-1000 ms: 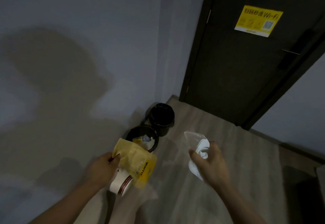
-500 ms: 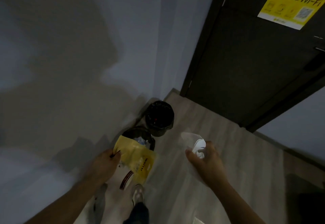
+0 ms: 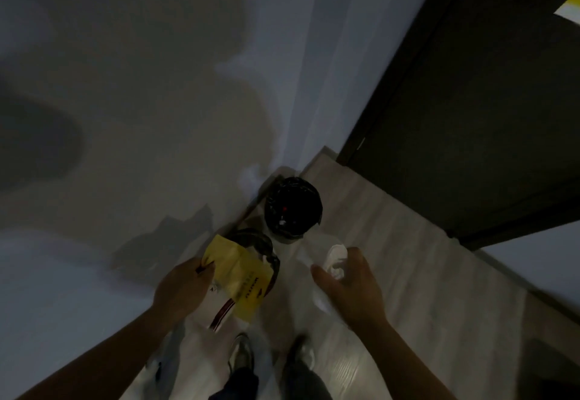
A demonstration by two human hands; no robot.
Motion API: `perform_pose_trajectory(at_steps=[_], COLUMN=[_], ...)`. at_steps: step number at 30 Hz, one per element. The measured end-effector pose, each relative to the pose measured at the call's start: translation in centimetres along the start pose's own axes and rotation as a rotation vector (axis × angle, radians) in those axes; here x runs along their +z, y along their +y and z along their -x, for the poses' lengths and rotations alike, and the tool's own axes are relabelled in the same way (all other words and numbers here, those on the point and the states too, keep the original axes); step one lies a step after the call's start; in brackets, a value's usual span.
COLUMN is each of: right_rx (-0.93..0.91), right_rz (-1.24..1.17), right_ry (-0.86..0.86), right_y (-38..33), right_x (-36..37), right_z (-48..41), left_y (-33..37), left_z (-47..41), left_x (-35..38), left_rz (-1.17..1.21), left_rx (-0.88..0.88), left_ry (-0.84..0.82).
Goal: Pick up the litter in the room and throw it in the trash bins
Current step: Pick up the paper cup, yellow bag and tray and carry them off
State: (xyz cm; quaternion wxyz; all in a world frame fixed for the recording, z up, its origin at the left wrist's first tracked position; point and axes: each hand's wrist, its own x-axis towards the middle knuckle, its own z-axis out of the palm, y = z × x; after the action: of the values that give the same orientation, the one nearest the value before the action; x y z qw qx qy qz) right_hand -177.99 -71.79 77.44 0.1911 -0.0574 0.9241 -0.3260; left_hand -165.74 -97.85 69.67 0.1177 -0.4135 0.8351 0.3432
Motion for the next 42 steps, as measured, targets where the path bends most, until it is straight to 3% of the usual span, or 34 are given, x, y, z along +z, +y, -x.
perform_pose_trajectory(at_steps=[9,16,24,27,31,34,42], right_rx=[0.021,0.012,-0.034,-0.023,-0.163,-0.088,-0.014], right_rz=[0.018,0.137,0.214,0.261,0.312,0.354,0.285], right_ry=[-0.234,-0.391,-0.418,-0.442,-0.479,-0.493,-0.513], right_y=[2.6,5.4,11.4,13.7,16.1,17.0,16.5], right_x=[3.2,8.1,16.2,18.7,20.6,21.9,26.5], right_z=[-9.2,-16.6,-21.8,-23.2,-23.5,-23.9,-24.3], left_y=[-0.1,-1.4,-4.1,-5.5,-7.2,-7.9,-9.6], left_z=[-5.7,-12.2,-20.0,-22.5,-24.6,-25.1,-23.4], left_x=[5.6,13.1,22.4,24.9,27.0,27.5,26.6], left_rz=[0.019,-0.014,-0.015,0.043,0.124,0.130,0.064], left_rx=[-0.272,-0.359,-0.435,-0.428,-0.422,-0.413,-0.268], left_ry=[0.035,0.029,0.058,0.032,-0.016,0.037,-0.113])
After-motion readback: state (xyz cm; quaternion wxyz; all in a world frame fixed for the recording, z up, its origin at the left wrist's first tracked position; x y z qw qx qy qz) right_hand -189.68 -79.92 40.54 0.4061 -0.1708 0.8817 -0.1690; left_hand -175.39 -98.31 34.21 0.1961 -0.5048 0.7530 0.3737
